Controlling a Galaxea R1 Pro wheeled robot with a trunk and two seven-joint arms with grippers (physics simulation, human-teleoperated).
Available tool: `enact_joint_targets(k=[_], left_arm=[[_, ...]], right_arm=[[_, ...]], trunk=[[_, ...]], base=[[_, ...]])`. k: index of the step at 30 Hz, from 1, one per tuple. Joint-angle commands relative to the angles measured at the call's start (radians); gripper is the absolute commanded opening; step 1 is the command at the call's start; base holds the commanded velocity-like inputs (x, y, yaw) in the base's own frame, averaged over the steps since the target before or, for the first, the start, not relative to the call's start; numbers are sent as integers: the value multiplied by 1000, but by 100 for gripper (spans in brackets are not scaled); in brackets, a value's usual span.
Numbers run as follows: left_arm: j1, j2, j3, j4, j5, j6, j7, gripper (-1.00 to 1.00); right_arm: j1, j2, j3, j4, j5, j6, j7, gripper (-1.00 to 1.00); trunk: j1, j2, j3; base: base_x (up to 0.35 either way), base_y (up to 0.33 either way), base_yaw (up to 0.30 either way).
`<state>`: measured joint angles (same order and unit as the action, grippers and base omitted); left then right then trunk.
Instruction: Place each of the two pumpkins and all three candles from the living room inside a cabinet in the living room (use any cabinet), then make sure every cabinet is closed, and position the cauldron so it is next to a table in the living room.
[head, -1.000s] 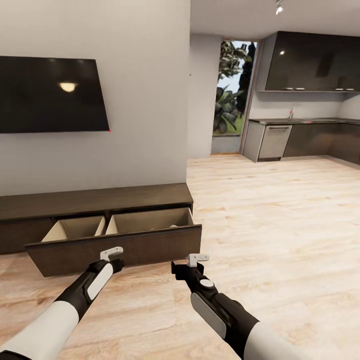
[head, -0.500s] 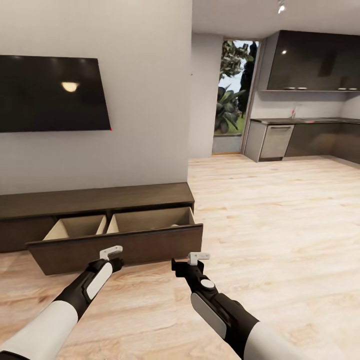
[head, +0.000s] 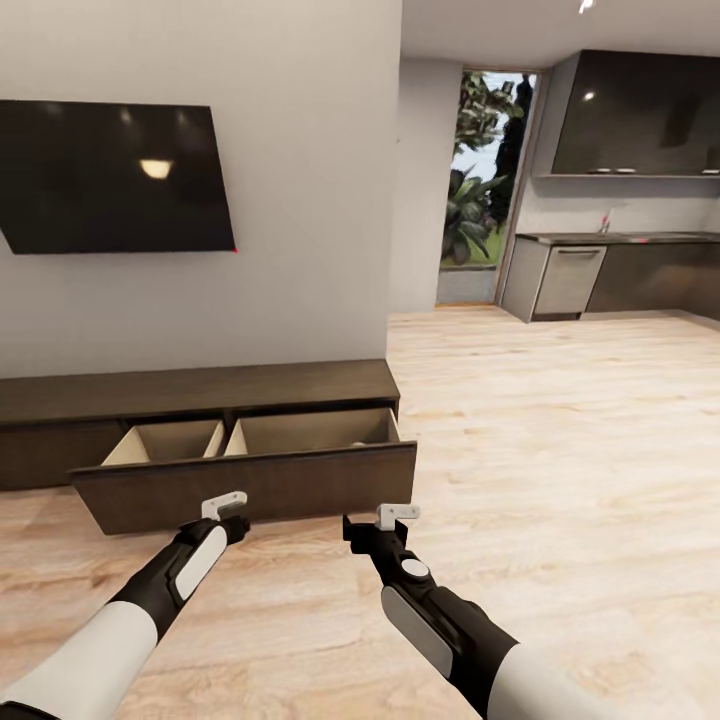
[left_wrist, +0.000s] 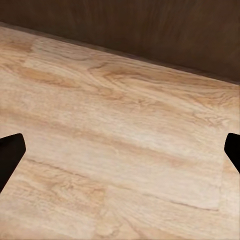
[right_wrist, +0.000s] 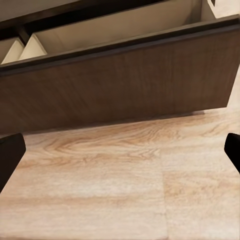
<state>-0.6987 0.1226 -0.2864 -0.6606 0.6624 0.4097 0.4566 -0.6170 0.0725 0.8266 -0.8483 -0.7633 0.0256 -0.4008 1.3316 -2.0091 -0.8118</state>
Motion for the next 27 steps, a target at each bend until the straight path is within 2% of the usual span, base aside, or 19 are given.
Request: enact_joint_targets(k=[1, 7, 9, 10, 12, 15, 27], left_arm=[[-1, 2, -8, -2, 10, 2, 10, 100], [1, -1, -11, 2, 6, -12, 11, 100], [3, -3, -33, 6, 6, -50, 11, 100], [4, -3, -67, 8, 5, -81, 11, 100], [6, -2, -111, 10, 6, -112, 11, 100], [7, -3, -141, 10, 6, -132, 11, 100], [8, 3, -154, -15, 6, -180, 10, 100]], right_arm=[[-1, 0, 3, -2, -4, 2, -7, 100], [-1, 0, 2, -2, -4, -1, -7, 100], [-1, 0, 2, -1, -3, -21, -7, 100], [-1, 0, 3, 2, -3, -55, -7, 100], [-1, 0, 3, 5, 0, -95, -8, 100], [-1, 0, 3, 8, 13, -130, -8, 100], [-1, 1, 3, 19, 24, -150, -9, 100]], trunk=[[4, -8, -4], [27, -50, -23], [34, -64, -29], [38, -71, -32], [46, -85, -39], [57, -106, -48], [103, -190, -86]], base=[[0, 0, 2], [-75, 0, 1], [-150, 0, 0], [-158, 0, 0], [-161, 0, 0], [-163, 0, 0], [-237, 0, 0]])
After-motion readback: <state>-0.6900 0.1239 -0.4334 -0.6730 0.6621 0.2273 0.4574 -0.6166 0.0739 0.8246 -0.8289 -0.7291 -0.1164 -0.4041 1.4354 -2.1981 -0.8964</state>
